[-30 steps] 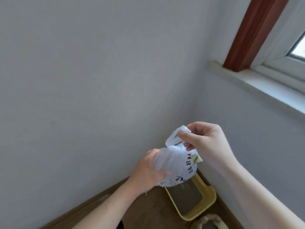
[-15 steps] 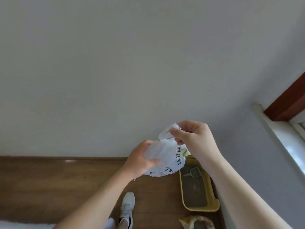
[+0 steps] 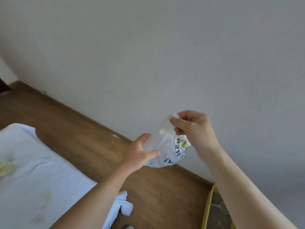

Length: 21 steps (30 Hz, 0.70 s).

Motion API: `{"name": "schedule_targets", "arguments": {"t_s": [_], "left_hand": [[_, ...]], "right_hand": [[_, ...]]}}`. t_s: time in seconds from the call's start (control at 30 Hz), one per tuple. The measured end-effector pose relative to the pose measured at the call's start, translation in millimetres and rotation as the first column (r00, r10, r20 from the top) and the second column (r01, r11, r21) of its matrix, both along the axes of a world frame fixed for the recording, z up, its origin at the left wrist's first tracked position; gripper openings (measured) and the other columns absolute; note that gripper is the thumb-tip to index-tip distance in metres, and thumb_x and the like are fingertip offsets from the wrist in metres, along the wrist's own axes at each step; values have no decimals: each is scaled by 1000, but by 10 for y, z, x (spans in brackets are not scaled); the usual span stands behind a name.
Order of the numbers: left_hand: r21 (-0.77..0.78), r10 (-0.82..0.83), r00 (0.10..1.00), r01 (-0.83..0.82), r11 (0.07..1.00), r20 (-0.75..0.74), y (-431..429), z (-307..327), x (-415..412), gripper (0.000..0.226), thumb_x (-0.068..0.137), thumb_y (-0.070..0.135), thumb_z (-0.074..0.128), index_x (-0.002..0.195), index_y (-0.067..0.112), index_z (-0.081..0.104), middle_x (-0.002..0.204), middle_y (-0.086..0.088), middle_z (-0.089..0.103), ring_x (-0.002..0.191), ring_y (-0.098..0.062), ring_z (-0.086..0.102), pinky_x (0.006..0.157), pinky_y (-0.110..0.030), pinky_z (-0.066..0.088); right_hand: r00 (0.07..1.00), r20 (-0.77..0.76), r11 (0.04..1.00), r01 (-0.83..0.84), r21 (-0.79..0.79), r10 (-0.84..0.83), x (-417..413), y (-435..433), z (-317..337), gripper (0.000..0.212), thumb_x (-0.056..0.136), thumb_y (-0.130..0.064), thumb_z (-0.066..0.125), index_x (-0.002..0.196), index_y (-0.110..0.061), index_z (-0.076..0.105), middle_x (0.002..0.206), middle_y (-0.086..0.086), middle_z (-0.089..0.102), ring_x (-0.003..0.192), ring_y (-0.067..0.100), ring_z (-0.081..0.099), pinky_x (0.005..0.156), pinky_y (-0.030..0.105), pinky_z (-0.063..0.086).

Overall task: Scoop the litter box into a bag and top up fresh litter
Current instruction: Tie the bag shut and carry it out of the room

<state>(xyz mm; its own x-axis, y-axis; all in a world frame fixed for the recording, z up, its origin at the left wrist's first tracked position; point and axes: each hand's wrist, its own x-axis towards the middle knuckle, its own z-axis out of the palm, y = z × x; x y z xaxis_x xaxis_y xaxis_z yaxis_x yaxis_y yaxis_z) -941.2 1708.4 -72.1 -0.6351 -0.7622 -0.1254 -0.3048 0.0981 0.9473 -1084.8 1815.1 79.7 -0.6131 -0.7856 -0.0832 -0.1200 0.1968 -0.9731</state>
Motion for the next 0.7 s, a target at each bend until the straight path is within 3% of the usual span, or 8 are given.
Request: {"name": "schedule_targets", "arguments": {"t_s": [0.07, 0.2, 0.3, 0.37, 0.7], "left_hand": [[17, 74, 997, -75, 997, 8, -225, 13, 302, 52, 71, 27, 85, 115, 37, 61, 113, 23, 66, 110, 5, 58, 96, -26, 44], [25, 184, 982, -185, 982, 38, -684, 3, 798, 74, 63, 50, 81, 130, 38, 52, 128, 17, 60, 122, -6, 54, 104, -39, 46], [9, 266, 964, -266, 964, 29, -949, 33, 1060, 47, 73, 30, 81, 112, 41, 57, 111, 18, 64, 101, 4, 61, 86, -21, 50], [-10, 299, 954, -299, 954, 17, -1087, 44, 1172, 42, 77, 19, 79, 104, 43, 57, 103, 19, 66, 91, 10, 61, 76, -17, 47], [-48, 602, 798, -600, 798, 24, -1824, -104, 1214, 47, 74, 34, 81, 112, 42, 54, 107, 15, 65, 100, -8, 63, 85, -34, 56]], "right_hand": [[998, 3, 998, -61, -6, 61, 219, -347, 9, 7, 81, -12, 75, 81, -5, 73, 62, 0, 62, 60, 12, 60, 69, 32, 55], [984, -1, 983, -179, -43, 179, 648, -982, 12, 6, 82, -10, 75, 79, -5, 73, 61, 0, 62, 60, 12, 59, 66, 29, 53], [965, 0, 964, -260, -57, 261, 881, -1381, -2, 6, 82, -11, 75, 80, -5, 73, 63, 0, 63, 61, 11, 59, 64, 27, 54], [944, -8, 943, -328, -54, 329, 982, -1614, -10, 6, 83, -12, 74, 79, -7, 73, 63, -3, 64, 62, 10, 60, 63, 25, 53], [812, 20, 810, -580, -82, 584, 976, -2812, -123, 7, 83, -10, 73, 77, -11, 74, 62, -6, 63, 61, 9, 57, 61, 24, 49]]}}
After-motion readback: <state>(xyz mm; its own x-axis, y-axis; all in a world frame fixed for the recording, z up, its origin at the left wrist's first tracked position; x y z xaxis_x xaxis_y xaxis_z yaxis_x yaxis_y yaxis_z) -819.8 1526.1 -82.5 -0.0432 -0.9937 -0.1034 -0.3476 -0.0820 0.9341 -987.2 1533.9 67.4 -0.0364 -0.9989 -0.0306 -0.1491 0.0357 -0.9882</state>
